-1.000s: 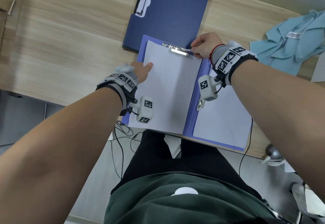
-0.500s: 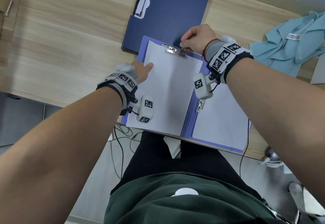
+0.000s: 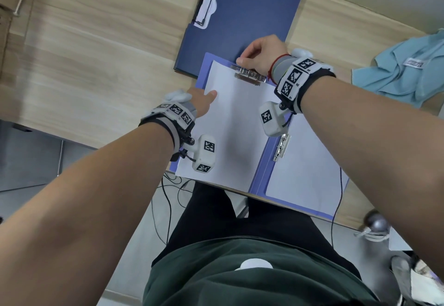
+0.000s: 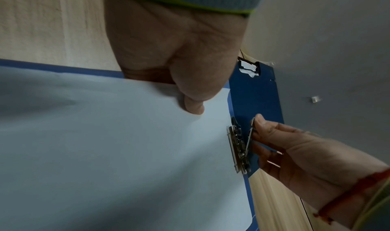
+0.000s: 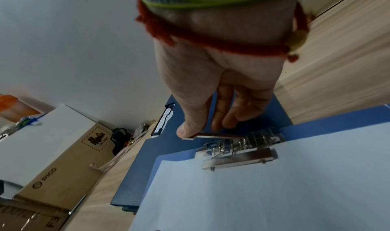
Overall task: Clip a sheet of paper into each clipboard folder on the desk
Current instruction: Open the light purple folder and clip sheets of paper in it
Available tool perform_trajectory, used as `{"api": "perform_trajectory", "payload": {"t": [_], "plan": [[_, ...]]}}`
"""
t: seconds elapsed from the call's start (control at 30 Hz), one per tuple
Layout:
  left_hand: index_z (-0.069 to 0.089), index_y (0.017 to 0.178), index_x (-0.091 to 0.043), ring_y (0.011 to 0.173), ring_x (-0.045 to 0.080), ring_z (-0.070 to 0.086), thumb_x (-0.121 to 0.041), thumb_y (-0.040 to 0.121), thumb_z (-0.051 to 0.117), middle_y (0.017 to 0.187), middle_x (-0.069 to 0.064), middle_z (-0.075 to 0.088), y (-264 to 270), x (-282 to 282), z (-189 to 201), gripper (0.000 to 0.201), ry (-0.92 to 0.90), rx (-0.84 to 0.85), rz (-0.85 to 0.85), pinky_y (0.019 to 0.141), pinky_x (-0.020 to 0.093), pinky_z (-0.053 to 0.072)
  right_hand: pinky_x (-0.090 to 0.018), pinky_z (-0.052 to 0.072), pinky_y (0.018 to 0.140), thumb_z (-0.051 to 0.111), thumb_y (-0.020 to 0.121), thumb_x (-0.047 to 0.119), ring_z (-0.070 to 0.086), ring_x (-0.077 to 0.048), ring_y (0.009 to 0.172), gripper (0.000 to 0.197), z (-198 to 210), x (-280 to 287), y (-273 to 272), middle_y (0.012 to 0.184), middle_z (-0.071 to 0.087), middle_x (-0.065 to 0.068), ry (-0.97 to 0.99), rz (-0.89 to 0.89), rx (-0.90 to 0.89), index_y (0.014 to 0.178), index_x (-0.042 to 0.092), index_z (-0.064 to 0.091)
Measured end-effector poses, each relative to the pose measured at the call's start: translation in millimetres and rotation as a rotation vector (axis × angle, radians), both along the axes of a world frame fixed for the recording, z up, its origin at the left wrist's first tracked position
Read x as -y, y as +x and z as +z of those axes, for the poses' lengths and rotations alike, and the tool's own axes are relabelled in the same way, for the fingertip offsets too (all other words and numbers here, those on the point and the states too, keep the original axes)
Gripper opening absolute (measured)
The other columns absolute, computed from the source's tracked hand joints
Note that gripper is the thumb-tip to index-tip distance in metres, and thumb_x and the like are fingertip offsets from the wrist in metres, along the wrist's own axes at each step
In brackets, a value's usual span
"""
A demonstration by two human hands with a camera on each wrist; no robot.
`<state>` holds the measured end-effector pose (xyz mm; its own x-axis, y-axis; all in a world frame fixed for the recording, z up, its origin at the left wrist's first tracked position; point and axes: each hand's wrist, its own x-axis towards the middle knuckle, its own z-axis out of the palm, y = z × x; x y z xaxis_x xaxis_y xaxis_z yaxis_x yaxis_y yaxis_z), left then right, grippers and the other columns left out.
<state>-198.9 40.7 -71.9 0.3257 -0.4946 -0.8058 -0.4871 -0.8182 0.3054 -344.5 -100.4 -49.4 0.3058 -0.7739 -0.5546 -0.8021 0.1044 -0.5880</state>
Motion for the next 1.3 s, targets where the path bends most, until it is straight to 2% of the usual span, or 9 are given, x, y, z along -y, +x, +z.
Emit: {"api": "perform_trajectory", "payload": {"t": [0.23,0.37,0.47,0.63,0.8,0.9,0.97,1.13,1.3], "plan": [[0.050,0.122,0.014,0.108,0.044,0.059,-0.049,0.099,0.044,0.132,0.031,0.051,6.5,0.1,-12.6,0.067,-0.016,-0.030,0.037,0.088,0.040,0.042,-0.023,0.049,0.068,0.082,0.069,0.043,0.064,-0.014,0.077,0.027,-14.5,1.3,21.4,0.082,0.069,0.007,0.009,0.037,-0.140,0.084,0.026,0.068],[0.048,0.121,0.018,0.113,0.050,0.055,-0.048,0.099,0.046,0.132,0.034,0.049,8.1,0.7,-15.5,0.070,-0.008,-0.037,0.017,0.092,0.043,0.044,-0.025,0.047,0.063,0.081,0.069,0.042,0.063,-0.017,0.076,0.027,-19.5,2.7,26.9,0.082,0.068,0.005,-0.008,0.057,-0.205,0.085,0.025,0.066],[0.054,0.101,0.017,0.092,0.042,0.058,-0.048,0.099,0.046,0.110,0.036,0.056,9.6,3.2,-7.3,0.066,0.029,-0.031,-0.052,0.071,0.033,0.036,-0.027,0.049,0.064,0.080,0.070,0.042,0.062,-0.018,0.077,0.027,-21.2,4.5,30.4,0.081,0.065,0.005,0.006,0.072,-0.230,0.085,0.025,0.064],[0.052,0.067,-0.009,0.072,0.026,0.054,-0.068,0.092,0.040,0.083,0.012,0.055,21.5,15.4,4.5,0.065,0.145,0.112,-0.327,0.074,0.033,0.040,-0.027,0.046,0.065,0.077,0.075,0.044,0.059,-0.018,0.077,0.026,-14.6,5.2,26.9,0.073,0.060,0.008,0.023,0.102,-0.240,0.086,0.025,0.063],[0.066,0.092,-0.012,0.079,0.027,0.063,-0.065,0.080,0.062,0.094,0.005,0.068,36.7,18.0,24.0,0.055,0.134,0.230,-0.389,0.073,0.033,0.047,-0.028,0.048,0.066,0.075,0.078,0.042,0.062,-0.019,0.082,0.026,-2.5,-3.2,22.0,0.084,0.064,0.005,0.001,0.085,-0.225,0.093,0.023,0.066],[0.065,0.110,-0.011,0.091,0.030,0.067,-0.061,0.080,0.063,0.100,0.005,0.068,39.7,14.4,24.5,0.058,0.136,0.203,-0.386,0.086,0.038,0.053,-0.033,0.058,0.066,0.071,0.079,0.033,0.064,-0.022,0.068,0.031,8.3,-13.3,18.9,0.074,0.063,0.006,-0.006,0.079,-0.211,0.103,0.013,0.067],[0.065,0.101,-0.012,0.082,0.028,0.066,-0.059,0.075,0.065,0.089,0.004,0.067,39.3,15.0,30.2,0.053,0.118,0.138,-0.360,0.088,0.041,0.056,-0.040,0.061,0.064,0.070,0.077,0.032,0.069,-0.029,0.070,0.029,16.1,-20.1,15.2,0.084,0.068,-0.001,-0.022,0.076,-0.212,0.099,0.013,0.065],[0.062,0.074,-0.010,0.052,0.025,0.057,-0.037,0.075,0.079,0.068,0.010,0.066,36.2,23.7,57.5,0.032,-0.071,-0.072,-0.213,0.062,0.031,0.055,-0.028,0.052,0.055,0.065,0.079,0.044,0.065,-0.028,0.071,0.027,48.2,-28.0,6.3,0.085,0.069,-0.005,0.073,0.003,-0.131,0.088,0.019,0.058],[0.064,0.084,-0.011,0.042,0.015,0.047,-0.023,0.079,0.078,0.071,0.006,0.060,8.1,37.5,100.7,0.019,-0.149,-0.213,-0.259,0.045,0.021,0.043,-0.038,0.058,0.060,0.057,0.077,0.066,0.061,-0.027,0.056,0.060,82.4,-36.7,-5.3,0.088,0.072,-0.016,0.205,-0.141,0.013,0.093,0.009,0.056]]}}
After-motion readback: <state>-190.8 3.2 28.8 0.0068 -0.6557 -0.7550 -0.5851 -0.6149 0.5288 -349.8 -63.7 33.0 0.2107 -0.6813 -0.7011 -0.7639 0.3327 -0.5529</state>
